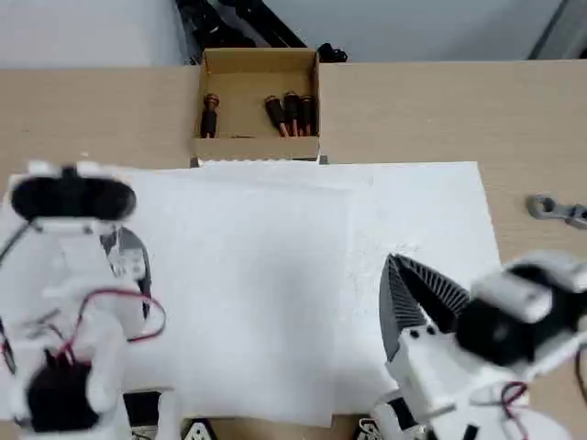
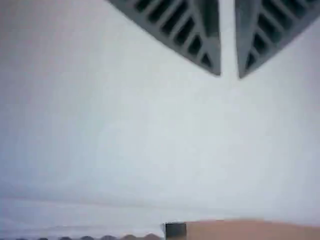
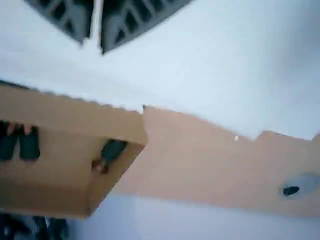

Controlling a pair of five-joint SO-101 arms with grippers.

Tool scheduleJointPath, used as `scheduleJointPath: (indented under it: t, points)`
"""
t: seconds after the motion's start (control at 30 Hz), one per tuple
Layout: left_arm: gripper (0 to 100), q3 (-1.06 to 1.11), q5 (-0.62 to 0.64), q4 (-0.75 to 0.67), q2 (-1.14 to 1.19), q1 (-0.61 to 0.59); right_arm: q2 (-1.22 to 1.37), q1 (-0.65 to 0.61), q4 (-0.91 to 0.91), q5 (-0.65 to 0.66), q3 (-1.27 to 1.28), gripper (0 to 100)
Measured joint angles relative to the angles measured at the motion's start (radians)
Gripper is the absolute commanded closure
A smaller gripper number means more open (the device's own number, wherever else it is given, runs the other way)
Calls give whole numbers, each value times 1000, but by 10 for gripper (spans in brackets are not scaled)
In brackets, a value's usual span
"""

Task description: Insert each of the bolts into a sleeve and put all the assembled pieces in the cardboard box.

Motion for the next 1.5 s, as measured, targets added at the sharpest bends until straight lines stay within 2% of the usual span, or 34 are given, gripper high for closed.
scheduleJointPath:
  t: [0.17, 0.3, 0.57, 0.8, 1.0, 1.13, 1.5]
  points:
    - [995, 250, -61, -101, -258, 0, -292, 0, -164, 75, 407, 995]
    - [995, 364, -69, -184, -407, -49, -295, 37, -236, 77, 563, 995]
    - [995, 657, -74, -319, -439, -206, -302, 150, -330, 83, 876, 995]
    - [995, 893, -74, -411, -439, -215, -315, 150, -397, 86, 1057, 991]
    - [995, 922, -74, -430, -437, -215, -299, 152, -439, 86, 1250, 991]
    - [995, 922, -74, -431, -439, -215, -301, 147, -489, 86, 1255, 991]
    - [995, 925, -74, -431, -439, -215, -302, 155, -491, 86, 1255, 991]
